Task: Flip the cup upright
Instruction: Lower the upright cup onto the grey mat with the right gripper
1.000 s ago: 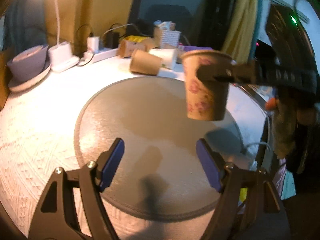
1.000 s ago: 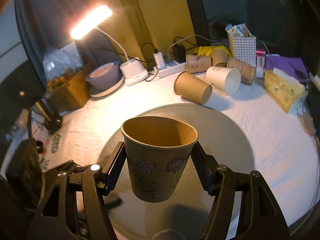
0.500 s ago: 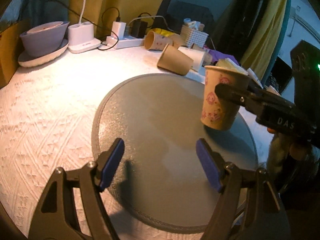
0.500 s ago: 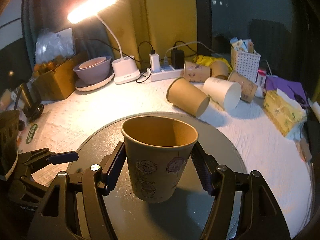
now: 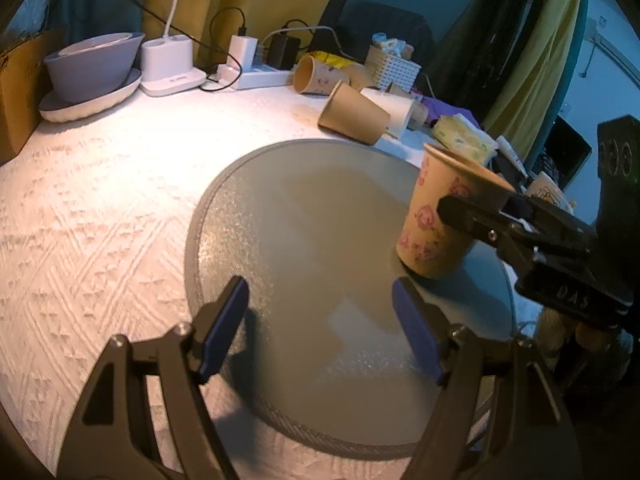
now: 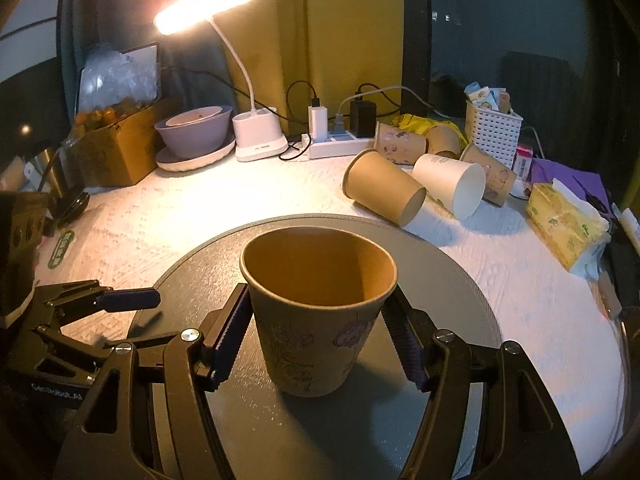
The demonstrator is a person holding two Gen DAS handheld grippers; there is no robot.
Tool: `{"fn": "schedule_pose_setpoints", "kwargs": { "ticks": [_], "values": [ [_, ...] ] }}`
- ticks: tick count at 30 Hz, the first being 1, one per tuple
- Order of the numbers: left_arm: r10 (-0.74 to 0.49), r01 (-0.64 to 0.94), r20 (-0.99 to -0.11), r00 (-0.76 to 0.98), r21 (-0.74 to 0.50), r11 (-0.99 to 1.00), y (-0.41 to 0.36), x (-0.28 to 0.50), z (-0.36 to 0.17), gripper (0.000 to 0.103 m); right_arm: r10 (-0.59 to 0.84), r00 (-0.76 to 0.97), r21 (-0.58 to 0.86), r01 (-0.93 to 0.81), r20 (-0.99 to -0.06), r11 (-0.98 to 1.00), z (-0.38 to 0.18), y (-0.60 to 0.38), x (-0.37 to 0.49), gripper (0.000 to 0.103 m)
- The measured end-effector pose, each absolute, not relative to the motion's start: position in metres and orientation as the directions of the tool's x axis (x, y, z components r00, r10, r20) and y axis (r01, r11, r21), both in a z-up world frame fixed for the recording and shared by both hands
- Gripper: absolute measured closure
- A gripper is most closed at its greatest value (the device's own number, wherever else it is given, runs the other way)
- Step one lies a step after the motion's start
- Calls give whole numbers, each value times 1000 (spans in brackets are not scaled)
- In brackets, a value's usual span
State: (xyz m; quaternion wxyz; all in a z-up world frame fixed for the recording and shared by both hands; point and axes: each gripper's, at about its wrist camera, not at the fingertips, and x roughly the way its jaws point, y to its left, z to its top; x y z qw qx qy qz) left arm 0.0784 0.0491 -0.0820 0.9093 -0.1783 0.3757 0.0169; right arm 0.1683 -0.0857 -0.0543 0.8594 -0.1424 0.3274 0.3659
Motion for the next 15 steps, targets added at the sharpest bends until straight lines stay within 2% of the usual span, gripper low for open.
{"fn": "schedule_pose_setpoints", "kwargs": {
  "ticks": [15],
  "values": [
    [-105,-161,-679,727,-318,934,42,64,-77,28,521,518,-12,-717,-679,697,-55,-93,152,34]
  ]
}}
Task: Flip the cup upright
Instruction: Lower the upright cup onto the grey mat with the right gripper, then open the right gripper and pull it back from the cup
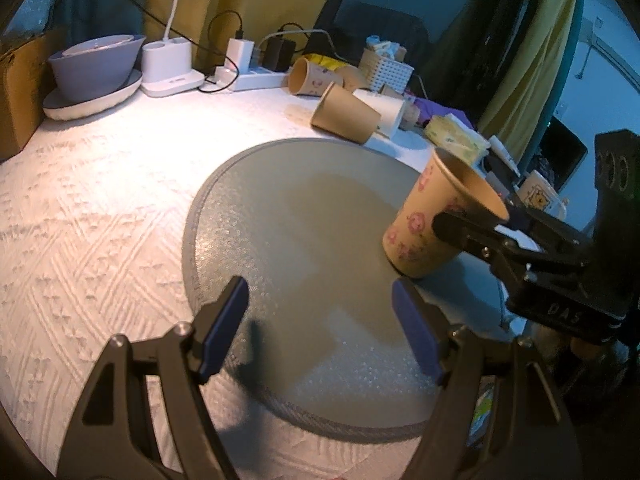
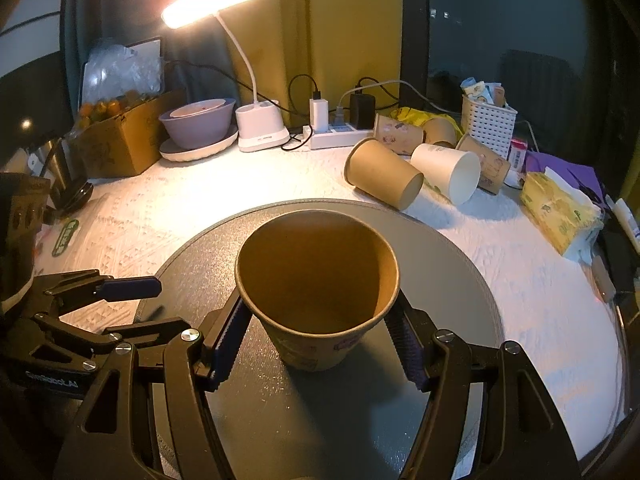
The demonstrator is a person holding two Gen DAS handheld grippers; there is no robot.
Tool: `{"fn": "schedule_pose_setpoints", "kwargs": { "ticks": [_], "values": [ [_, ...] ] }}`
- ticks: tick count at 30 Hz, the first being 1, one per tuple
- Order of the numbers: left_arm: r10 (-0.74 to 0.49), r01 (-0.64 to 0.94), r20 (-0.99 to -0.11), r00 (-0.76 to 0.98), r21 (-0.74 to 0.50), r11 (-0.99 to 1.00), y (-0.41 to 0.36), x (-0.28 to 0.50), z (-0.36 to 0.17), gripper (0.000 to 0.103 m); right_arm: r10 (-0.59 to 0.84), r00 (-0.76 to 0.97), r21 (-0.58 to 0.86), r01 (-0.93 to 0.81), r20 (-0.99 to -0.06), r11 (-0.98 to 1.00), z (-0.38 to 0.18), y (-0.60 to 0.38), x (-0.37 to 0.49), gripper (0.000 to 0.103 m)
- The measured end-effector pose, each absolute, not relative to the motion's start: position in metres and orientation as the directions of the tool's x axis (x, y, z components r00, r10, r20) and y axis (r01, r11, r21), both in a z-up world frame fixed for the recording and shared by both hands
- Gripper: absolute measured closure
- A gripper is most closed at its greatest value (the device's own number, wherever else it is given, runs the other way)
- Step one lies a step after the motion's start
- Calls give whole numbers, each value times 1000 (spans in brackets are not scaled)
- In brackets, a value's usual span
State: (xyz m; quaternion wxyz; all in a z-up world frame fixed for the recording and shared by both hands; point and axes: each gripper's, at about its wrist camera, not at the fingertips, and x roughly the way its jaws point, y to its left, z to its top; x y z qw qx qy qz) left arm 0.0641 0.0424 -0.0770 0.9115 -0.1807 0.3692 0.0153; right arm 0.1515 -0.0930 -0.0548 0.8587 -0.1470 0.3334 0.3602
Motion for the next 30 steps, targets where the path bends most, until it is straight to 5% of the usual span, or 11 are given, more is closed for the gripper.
{"fn": "schedule_pose_setpoints", "kwargs": {
  "ticks": [30],
  "values": [
    [-88,-102,-608,789,-271,957,15,18,-45,23,475,549,-37,-680,-687,732,-49,-119,109,28]
  ]
}}
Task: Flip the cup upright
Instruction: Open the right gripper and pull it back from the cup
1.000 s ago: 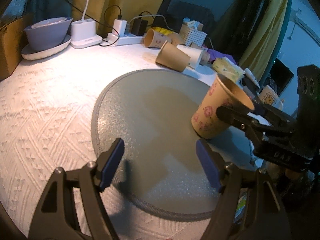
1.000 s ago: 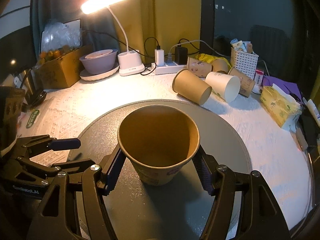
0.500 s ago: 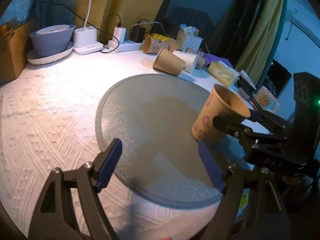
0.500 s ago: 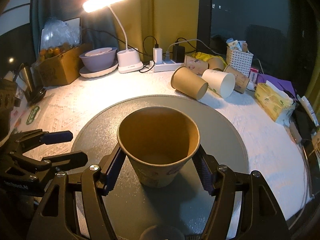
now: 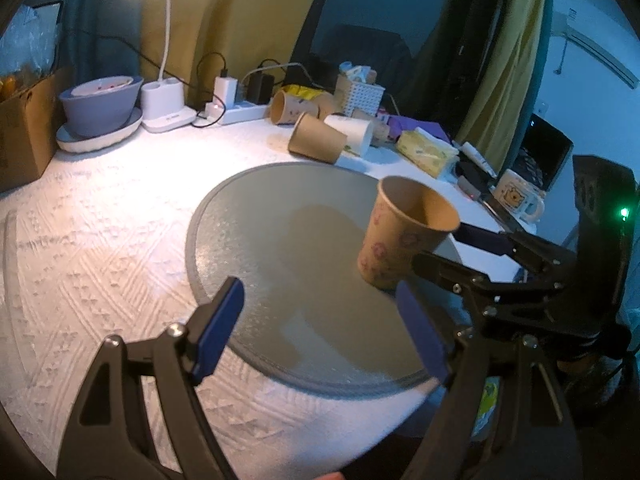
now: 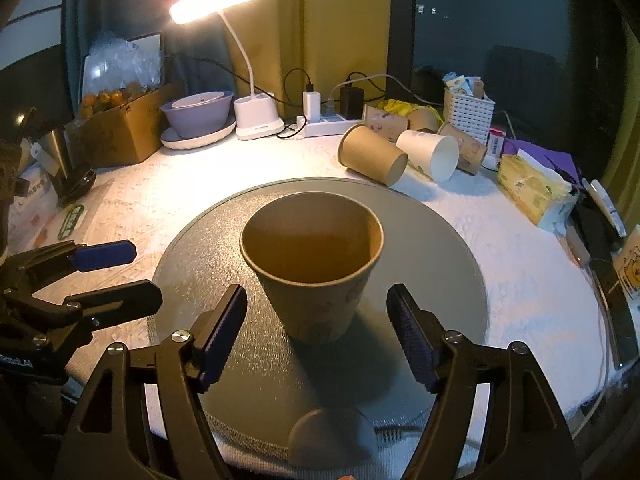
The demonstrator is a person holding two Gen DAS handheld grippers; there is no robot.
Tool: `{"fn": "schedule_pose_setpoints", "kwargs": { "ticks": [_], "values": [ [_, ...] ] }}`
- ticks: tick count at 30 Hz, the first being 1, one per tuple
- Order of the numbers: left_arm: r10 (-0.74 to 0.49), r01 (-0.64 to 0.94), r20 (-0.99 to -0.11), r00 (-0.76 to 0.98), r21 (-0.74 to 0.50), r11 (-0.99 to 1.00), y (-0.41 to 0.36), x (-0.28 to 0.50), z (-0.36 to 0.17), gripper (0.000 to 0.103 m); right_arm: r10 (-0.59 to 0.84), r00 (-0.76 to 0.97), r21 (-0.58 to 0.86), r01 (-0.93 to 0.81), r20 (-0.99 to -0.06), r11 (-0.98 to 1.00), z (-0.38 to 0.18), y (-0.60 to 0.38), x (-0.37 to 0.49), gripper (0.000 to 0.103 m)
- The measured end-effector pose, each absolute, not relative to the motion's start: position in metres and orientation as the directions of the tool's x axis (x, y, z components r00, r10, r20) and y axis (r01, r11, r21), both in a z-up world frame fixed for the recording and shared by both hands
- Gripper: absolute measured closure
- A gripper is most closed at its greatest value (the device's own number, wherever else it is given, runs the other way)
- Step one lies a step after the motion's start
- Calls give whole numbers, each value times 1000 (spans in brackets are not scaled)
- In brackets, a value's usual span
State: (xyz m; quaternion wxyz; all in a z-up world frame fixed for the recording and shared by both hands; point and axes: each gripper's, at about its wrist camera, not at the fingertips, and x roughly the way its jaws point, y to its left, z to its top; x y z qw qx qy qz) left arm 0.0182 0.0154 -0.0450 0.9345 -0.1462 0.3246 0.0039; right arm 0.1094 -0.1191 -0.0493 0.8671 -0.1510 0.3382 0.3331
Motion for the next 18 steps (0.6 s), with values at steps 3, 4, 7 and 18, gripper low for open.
{"fn": "schedule_pose_setpoints", "kwargs": {
  "ticks": [3,4,7,18],
  "values": [
    [-87,-94,-600,795,-264,960,10,12,-42,23,472,558,-38,-672,-682,739,-47,-125,104,28],
    [-86,-91,-597,798,-261,961,9,10,-41,23,471,561,-38,-669,-680,742,-45,-127,102,28],
    [-81,-84,-584,807,-250,965,5,4,-36,22,471,569,-36,-663,-674,748,-42,-133,97,28],
    [-65,-54,-521,851,-210,976,-7,-18,-12,21,477,611,-39,-640,-632,767,-21,-153,73,27]
  ]
}}
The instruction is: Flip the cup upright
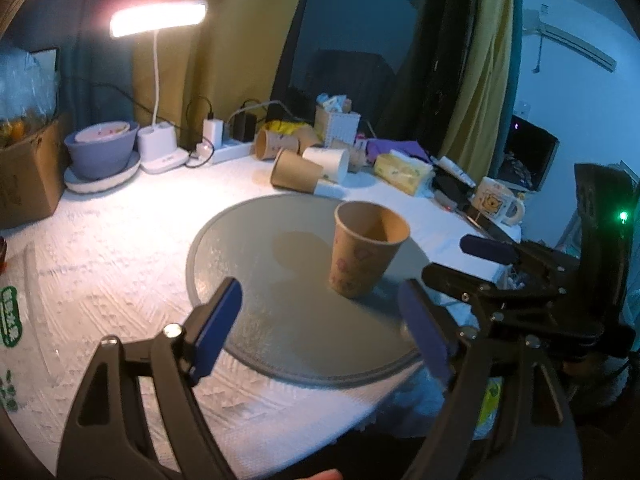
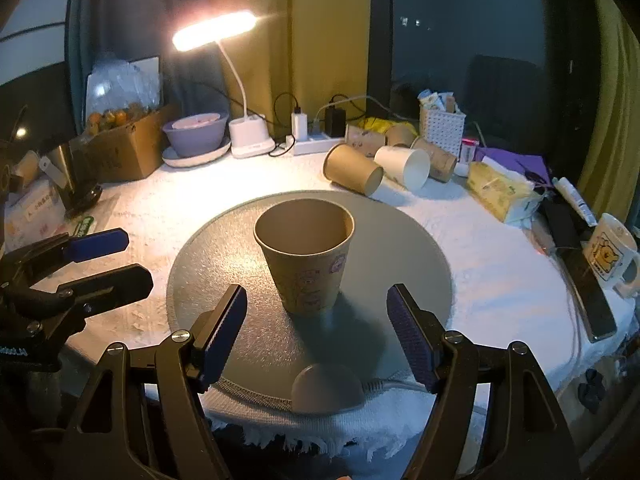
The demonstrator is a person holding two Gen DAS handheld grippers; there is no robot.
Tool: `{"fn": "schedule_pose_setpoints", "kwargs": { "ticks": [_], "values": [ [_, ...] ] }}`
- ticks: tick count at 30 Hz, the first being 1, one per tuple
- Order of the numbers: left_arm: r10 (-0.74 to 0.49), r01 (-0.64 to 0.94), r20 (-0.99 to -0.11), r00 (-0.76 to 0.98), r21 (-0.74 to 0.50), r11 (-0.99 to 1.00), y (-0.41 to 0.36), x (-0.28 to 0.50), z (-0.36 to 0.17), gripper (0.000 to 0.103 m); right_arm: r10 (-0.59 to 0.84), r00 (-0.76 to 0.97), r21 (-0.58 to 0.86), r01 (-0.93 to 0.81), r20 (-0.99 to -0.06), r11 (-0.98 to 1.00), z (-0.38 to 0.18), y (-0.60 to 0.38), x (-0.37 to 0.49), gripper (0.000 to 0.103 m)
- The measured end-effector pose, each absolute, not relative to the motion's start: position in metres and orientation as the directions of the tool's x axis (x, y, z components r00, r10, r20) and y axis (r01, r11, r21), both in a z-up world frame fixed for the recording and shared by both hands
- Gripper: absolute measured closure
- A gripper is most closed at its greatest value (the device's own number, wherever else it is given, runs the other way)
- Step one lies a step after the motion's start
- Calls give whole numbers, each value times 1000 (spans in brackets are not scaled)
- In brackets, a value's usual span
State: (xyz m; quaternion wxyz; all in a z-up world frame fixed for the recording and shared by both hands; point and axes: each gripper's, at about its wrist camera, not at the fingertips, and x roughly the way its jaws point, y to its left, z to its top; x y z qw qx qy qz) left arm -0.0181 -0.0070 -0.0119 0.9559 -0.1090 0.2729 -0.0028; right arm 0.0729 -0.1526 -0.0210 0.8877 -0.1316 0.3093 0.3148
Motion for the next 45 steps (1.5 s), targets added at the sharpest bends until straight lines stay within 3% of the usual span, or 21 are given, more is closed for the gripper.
{"fn": "schedule_pose_setpoints", "kwargs": {
  "ticks": [21,24,27,45],
  "values": [
    [11,-63,-373,928,-127,990,-14,-52,40,20,553,656,-26,-656,-513,754,47,-165,32,28],
    [29,-74,-352,935,-115,991,-14,-57,47,19,560,661,-28,-658,-500,752,54,-166,28,28],
    [50,-91,-337,940,-107,990,-13,-61,55,10,564,666,-34,-660,-488,750,60,-166,23,28],
    [84,-98,-186,979,-63,993,-22,-100,86,10,583,681,-74,-677,-443,733,81,-161,-1,28]
  ]
}}
